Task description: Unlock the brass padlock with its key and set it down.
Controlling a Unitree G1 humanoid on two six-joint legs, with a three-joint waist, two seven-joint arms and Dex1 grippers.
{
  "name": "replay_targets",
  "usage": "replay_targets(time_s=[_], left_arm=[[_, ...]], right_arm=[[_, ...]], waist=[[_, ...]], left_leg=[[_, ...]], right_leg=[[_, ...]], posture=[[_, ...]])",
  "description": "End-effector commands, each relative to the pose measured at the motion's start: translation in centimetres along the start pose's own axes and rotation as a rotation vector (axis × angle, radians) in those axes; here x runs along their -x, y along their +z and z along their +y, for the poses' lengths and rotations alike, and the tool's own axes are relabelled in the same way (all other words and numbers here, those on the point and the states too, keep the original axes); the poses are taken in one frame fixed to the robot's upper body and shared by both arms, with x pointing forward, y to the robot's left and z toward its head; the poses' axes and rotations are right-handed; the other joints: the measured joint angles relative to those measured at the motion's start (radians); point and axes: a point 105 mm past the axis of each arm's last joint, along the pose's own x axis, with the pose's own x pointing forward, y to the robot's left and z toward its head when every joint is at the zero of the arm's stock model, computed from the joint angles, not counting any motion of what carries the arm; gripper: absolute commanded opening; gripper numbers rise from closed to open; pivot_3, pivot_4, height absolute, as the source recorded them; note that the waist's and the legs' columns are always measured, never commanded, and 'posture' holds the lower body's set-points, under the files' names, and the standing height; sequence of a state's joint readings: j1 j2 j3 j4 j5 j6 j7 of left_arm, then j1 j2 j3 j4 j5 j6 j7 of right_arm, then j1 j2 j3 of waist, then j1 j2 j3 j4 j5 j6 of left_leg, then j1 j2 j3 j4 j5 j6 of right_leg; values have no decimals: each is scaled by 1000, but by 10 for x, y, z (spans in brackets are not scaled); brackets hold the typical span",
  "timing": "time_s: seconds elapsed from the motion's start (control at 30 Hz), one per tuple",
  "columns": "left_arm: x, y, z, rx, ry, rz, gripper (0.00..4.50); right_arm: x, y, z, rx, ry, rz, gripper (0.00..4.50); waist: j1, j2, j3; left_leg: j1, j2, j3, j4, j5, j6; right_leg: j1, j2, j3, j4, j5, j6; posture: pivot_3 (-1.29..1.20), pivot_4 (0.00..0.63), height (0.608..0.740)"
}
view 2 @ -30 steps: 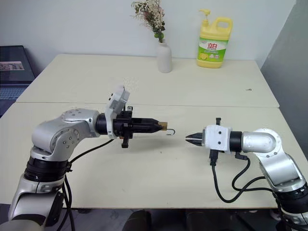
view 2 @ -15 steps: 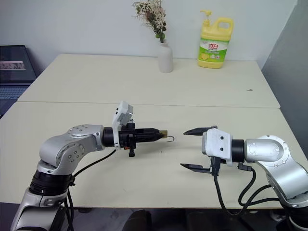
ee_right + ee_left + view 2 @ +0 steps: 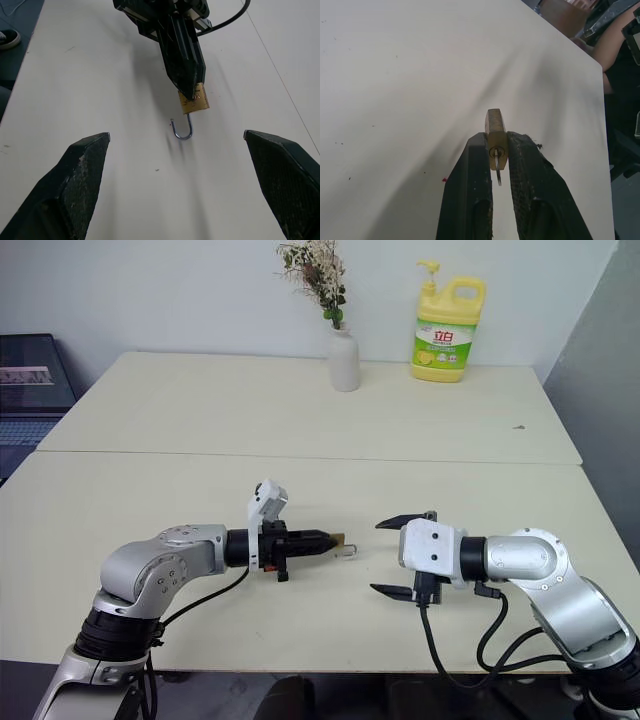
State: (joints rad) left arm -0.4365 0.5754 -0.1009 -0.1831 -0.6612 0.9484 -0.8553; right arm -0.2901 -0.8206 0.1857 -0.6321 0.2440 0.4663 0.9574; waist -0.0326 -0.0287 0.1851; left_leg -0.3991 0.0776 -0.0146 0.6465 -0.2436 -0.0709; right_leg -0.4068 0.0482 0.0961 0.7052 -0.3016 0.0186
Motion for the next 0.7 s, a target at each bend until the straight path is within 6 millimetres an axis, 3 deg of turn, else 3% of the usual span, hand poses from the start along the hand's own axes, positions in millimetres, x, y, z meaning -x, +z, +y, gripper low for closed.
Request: replay_targets(time_s=[0.03, 0.27, 0.47, 0.5, 0.6, 0.7], left_arm=[[1, -4, 2, -2, 5, 7, 157], [-1, -21, 12, -28, 29, 80, 2334], [4, -17, 19, -75, 60, 71, 4266], [6, -16, 21, -95, 72, 69, 4480], [17, -7, 27, -164, 118, 46, 4480], [36, 12, 22, -355, 138, 20, 4480]], right_arm=[[1, 7, -2, 41, -13, -10, 4500], [-1, 3, 0, 37, -11, 5, 4500], [-2, 1, 1, 31, -10, 8, 4500], [-2, 1, 2, 30, -8, 8, 4500], [-2, 1, 3, 25, -4, 8, 4500], [-2, -1, 4, 21, -1, 12, 4500]], waist=[[-1, 0, 0], [0, 0, 0], [0, 0, 0], [0, 0, 0], [-1, 0, 0], [-2, 0, 0]], left_leg=[[0, 0, 0, 0, 0, 0], [0, 0, 0, 0, 0, 0], [0, 0, 0, 0, 0, 0], [0, 0, 0, 0, 0, 0], [0, 0, 0, 0, 0, 0], [0, 0, 0, 0, 0, 0]], right_leg=[[0, 0, 0, 0, 0, 0], [0, 0, 0, 0, 0, 0], [0, 0, 0, 0, 0, 0], [0, 0, 0, 0, 0, 0], [0, 0, 0, 0, 0, 0], [0, 0, 0, 0, 0, 0]], posture=[[0, 150, 740], [0, 150, 740], [0, 150, 740], [0, 150, 740], [0, 150, 740], [0, 150, 740]])
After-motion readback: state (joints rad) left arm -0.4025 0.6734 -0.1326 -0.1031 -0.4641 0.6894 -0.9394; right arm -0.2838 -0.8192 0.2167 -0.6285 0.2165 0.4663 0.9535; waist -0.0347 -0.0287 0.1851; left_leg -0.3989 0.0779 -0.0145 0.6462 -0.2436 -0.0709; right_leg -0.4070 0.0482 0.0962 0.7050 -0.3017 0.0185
